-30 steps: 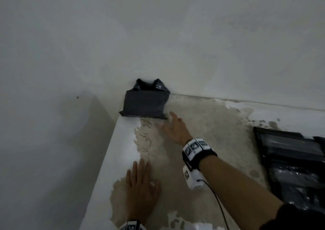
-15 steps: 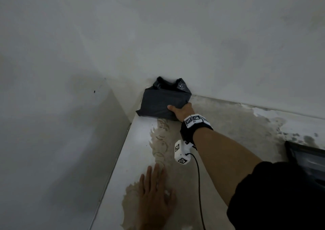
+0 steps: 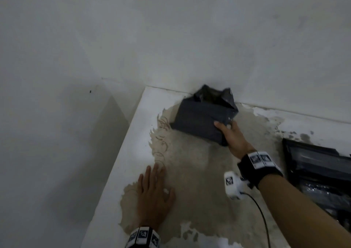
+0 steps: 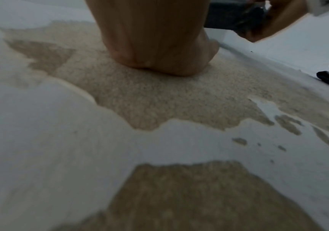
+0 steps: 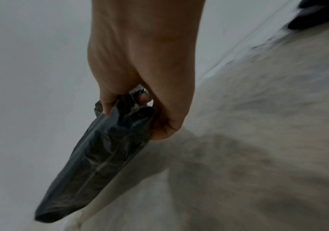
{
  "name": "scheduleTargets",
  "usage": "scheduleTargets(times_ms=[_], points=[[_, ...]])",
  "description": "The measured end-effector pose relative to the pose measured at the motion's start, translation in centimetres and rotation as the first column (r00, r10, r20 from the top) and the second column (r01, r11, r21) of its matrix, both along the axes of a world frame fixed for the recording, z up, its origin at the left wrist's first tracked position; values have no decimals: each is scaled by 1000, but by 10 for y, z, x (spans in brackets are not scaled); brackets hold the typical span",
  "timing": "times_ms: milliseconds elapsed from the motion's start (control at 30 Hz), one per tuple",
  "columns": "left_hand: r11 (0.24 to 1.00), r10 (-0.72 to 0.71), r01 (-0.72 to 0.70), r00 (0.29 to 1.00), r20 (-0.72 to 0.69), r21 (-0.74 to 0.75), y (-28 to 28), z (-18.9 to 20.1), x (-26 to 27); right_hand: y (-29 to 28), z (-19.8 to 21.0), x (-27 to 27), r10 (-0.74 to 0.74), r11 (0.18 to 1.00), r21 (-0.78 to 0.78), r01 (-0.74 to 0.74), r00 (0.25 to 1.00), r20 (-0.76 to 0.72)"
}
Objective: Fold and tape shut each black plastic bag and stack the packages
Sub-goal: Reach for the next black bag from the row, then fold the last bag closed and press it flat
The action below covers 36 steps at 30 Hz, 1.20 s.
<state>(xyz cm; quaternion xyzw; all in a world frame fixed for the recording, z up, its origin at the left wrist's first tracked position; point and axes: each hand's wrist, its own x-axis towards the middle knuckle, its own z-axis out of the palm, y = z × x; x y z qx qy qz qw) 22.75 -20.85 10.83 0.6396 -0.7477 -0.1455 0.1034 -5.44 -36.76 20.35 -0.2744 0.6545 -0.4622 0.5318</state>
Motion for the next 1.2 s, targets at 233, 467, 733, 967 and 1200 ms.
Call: scheduleTargets(times_ms=[233,467,733,967,1200], points=[[1000,-1,1,1000,-14,-13,2,0,1,193,-29,-44,138,967,197,-160,983,120],[1000,-5,5,997,73,0,6,-2,1,254,-23,-44,131,973,179,-146,987,93],[994,-102,106,988,114,-36,68,-12,-6,255,-17,-41,306,940,190,-284,947,-101],[993,6,-15,997,-73,-119,65,5,-9,259,-24,-51,453,871,302,-387,870,-193],[949,139,38,841,-524,312,17,47,-74,228,-20,-60,306,943,239,-230,881,-361]])
